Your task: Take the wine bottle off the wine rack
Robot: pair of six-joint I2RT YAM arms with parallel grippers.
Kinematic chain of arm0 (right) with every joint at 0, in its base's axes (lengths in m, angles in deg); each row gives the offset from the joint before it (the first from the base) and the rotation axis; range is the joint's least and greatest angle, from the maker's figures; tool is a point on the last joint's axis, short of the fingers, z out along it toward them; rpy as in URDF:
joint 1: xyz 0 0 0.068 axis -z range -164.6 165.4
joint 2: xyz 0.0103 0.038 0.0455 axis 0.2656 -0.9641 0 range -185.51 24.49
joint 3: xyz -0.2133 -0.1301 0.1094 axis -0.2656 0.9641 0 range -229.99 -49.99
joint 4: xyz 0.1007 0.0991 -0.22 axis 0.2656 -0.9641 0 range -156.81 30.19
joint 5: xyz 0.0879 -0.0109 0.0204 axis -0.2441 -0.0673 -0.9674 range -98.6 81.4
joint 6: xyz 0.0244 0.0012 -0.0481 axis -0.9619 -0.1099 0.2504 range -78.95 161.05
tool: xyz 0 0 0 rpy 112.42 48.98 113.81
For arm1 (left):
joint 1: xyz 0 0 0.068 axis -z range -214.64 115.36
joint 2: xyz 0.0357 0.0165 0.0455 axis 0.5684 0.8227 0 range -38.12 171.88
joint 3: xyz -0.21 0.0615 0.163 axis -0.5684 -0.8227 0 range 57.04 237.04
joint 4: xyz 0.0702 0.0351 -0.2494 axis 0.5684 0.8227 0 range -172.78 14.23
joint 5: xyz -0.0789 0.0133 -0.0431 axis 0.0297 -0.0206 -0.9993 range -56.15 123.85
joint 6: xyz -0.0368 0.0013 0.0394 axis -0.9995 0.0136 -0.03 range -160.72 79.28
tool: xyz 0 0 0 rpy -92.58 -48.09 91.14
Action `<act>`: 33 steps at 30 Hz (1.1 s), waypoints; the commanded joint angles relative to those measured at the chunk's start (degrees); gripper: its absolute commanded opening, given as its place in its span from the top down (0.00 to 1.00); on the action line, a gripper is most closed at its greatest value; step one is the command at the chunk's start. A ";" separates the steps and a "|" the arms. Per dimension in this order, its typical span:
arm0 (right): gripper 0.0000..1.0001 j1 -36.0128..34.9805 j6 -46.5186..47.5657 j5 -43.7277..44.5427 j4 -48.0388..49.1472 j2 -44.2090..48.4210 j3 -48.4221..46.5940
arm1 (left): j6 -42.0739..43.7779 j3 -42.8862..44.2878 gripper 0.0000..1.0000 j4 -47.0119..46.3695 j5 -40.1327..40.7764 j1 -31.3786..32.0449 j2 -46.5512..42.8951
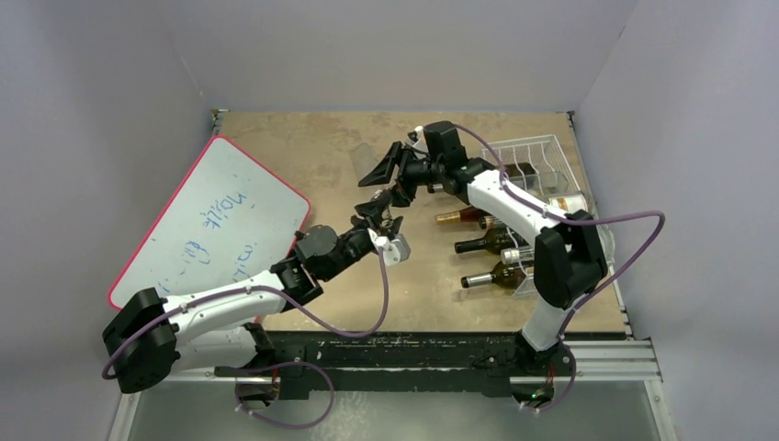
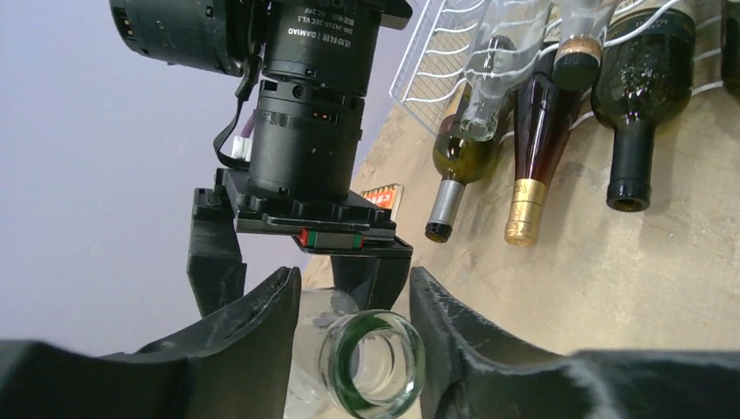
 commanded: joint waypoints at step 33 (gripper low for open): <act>0.00 3.91 35.36 39.89 -23.72 9.40 -12.97 | -22.56 13.66 1.00 4.53 28.27 -2.14 4.51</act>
